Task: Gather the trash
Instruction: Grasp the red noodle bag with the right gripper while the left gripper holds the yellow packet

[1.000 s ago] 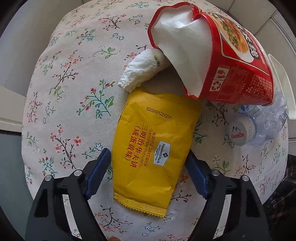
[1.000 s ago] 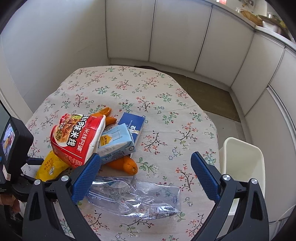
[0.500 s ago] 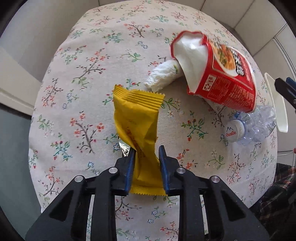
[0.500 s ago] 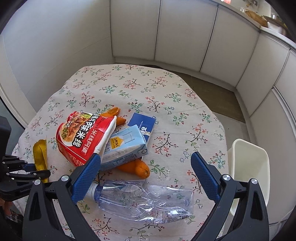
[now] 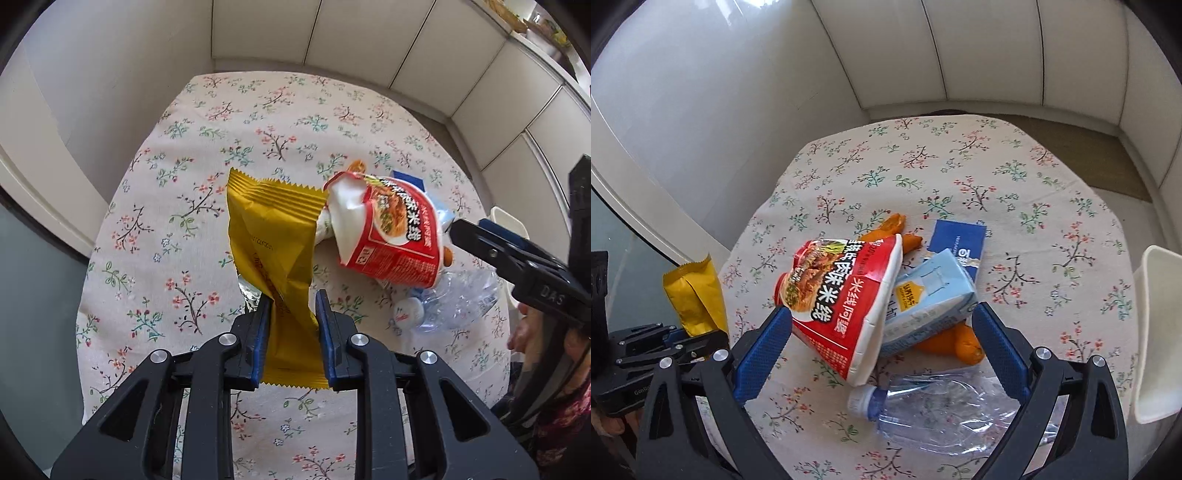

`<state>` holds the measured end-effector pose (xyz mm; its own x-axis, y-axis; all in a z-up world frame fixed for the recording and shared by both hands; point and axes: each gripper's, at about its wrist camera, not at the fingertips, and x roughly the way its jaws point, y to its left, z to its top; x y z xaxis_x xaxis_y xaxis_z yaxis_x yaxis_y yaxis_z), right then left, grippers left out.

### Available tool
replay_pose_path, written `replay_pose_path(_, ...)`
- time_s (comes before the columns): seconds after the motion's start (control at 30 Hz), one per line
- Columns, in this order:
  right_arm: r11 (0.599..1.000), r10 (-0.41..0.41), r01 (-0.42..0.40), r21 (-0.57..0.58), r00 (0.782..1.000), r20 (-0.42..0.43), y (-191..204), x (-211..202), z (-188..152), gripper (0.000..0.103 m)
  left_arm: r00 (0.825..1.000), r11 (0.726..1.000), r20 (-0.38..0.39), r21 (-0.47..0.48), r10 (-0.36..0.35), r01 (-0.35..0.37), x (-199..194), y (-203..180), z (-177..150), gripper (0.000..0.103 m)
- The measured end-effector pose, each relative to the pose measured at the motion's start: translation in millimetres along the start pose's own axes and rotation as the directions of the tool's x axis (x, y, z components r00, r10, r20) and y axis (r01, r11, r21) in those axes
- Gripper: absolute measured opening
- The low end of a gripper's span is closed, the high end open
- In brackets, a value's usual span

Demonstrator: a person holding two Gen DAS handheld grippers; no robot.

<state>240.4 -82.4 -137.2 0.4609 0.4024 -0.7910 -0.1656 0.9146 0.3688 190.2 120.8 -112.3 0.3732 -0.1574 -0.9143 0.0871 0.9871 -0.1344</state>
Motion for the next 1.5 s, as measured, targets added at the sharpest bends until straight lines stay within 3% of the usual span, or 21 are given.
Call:
replay_pose_path(0.1, 0.998, 0.057, -0.056, 0.02, 0.998, -0.011, 3, 9, 4, 0.095, 1.0, 1.0, 0.003, 0.001, -0.001, 0.001, -1, -1, 0, 0.023)
replay_pose_path(0.23, 0.997, 0.072, -0.072, -0.018, 0.997, -0.008, 13, 20, 6, 0.091, 1.0, 1.0, 0.0, -0.007, 0.001, -0.001, 2, 4, -2, 0.023)
replay_pose_path(0.37, 0.996, 0.075, -0.077, -0.04, 0.995, -0.067, 18, 39, 3, 0.06, 1.0, 1.0, -0.004, -0.019, 0.008, -0.008, 4, 7, -2, 0.023)
replay_pose_path(0.43, 0.995, 0.086, -0.088, -0.047, 0.995, -0.057, 20, 38, 2, 0.047, 1.0, 1.0, -0.005, -0.024, 0.009, -0.009, 6, 9, -2, 0.023)
replay_pose_path(0.47, 0.993, 0.108, -0.11, -0.048, 0.993, -0.055, 21, 37, 2, 0.028, 1.0, 1.0, -0.005, -0.026, 0.01, -0.01, 6, 9, -1, 0.023)
replay_pose_path(0.5, 0.988, 0.143, -0.146, -0.04, 0.988, -0.065, 22, 36, 3, 0.02, 1.0, 1.0, -0.004, -0.027, 0.011, -0.011, 6, 9, -1, 0.023)
replay_pose_path(0.67, 0.984, 0.157, -0.162, -0.078, 0.985, -0.068, 30, 31, -2, 0.013, 1.0, 0.999, 0.009, -0.034, 0.008, -0.008, 5, 8, 2, 0.023)
replay_pose_path(0.97, 0.976, 0.16, -0.156, -0.153, 0.987, 0.014, 46, 0, -1, 0.005, 0.999, 0.999, 0.036, -0.048, 0.02, -0.018, -1, 9, 5, 0.023)
replay_pose_path(1.5, 0.989, 0.103, -0.08, -0.126, 0.977, 0.188, 19, -61, 14, 0.005, 0.992, 1.0, 0.123, -0.029, 0.0, 0.003, -25, -24, 24, 0.023)
